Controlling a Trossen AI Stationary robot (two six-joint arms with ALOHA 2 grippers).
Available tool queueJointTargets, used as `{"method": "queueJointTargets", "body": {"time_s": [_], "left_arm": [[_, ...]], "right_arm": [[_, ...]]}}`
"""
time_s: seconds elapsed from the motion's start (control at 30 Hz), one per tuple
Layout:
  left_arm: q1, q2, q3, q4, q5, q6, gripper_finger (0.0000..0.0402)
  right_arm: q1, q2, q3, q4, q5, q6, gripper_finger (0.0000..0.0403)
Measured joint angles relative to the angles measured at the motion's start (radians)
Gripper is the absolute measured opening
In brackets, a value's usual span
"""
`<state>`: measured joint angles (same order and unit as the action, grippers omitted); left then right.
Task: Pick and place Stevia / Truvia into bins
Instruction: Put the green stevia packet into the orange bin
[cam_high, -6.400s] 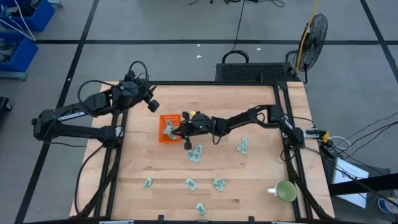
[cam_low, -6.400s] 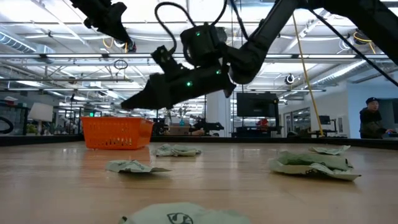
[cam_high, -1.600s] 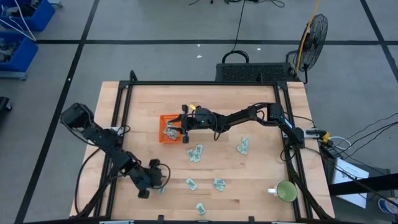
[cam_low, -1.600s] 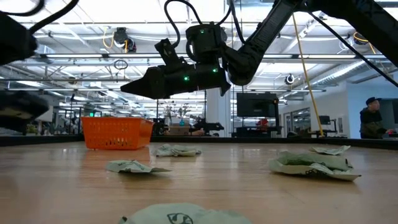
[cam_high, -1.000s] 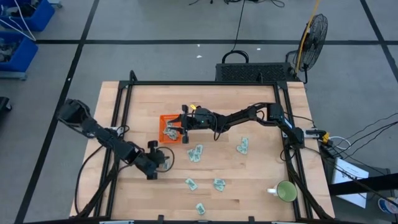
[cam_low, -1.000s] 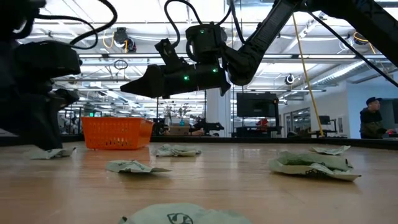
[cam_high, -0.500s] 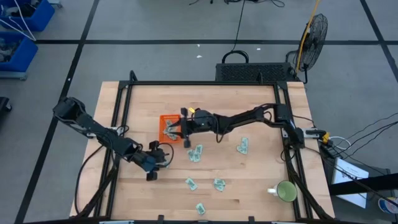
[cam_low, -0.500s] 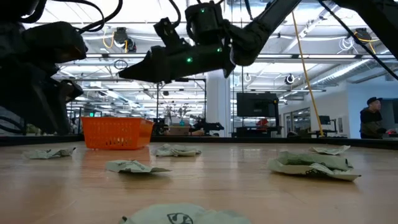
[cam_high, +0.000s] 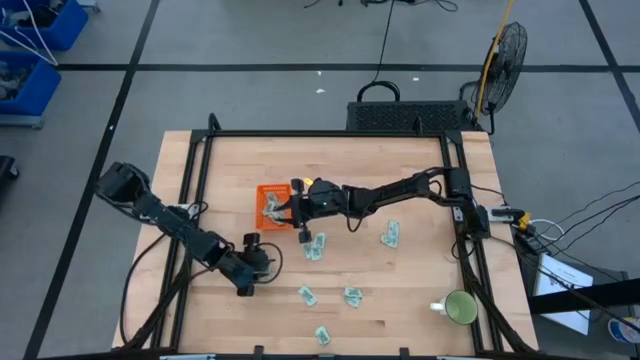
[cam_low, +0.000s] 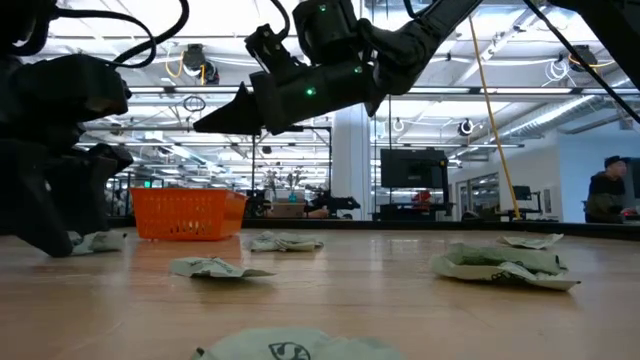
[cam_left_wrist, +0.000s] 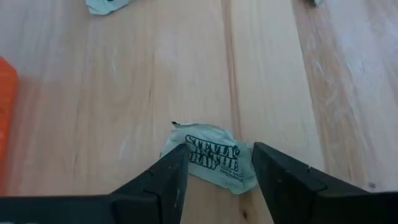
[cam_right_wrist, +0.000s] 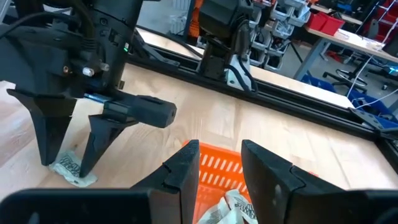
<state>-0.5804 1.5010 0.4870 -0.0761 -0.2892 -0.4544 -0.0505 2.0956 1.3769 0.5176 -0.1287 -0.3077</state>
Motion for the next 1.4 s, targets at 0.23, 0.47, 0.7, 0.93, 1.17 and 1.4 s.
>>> {"method": "queueJointTargets", "body": {"time_s": [0.23, 0.47, 0.7, 0.93, 1.17, 1.4], "left_arm": [[0.006, 0.001, -0.002, -0.013, -0.068, 0.0, 0.0108], [0.021, -0.053, -0.008, -0.016, -0.087, 0.037, 0.0021], [0.093, -0.247, -0.008, -0.156, -0.255, 0.06, 0.0033], [0.266, -0.422, -0.008, -0.236, -0.375, 0.16, 0.0054], [0.462, -0.422, -0.007, -0.225, -0.167, 0.16, 0.0051], [0.542, -0.317, -0.006, -0.209, -0.062, 0.138, 0.0053]], "right_arm": [[0.0, 0.0, 0.0, 0.001, 0.0, 0.001, 0.0114], [0.0, 0.0, 0.0, 0.001, 0.001, 0.003, 0.0114], [0.0, 0.0, 0.0, 0.001, 0.001, 0.009, 0.0114], [0.003, 0.0, 0.0, 0.001, 0.001, 0.015, 0.0114], [0.013, 0.0, -0.001, -0.004, 0.001, 0.083, 0.0114], [0.014, -0.007, -0.002, -0.099, 0.001, 0.084, 0.0114]]}}
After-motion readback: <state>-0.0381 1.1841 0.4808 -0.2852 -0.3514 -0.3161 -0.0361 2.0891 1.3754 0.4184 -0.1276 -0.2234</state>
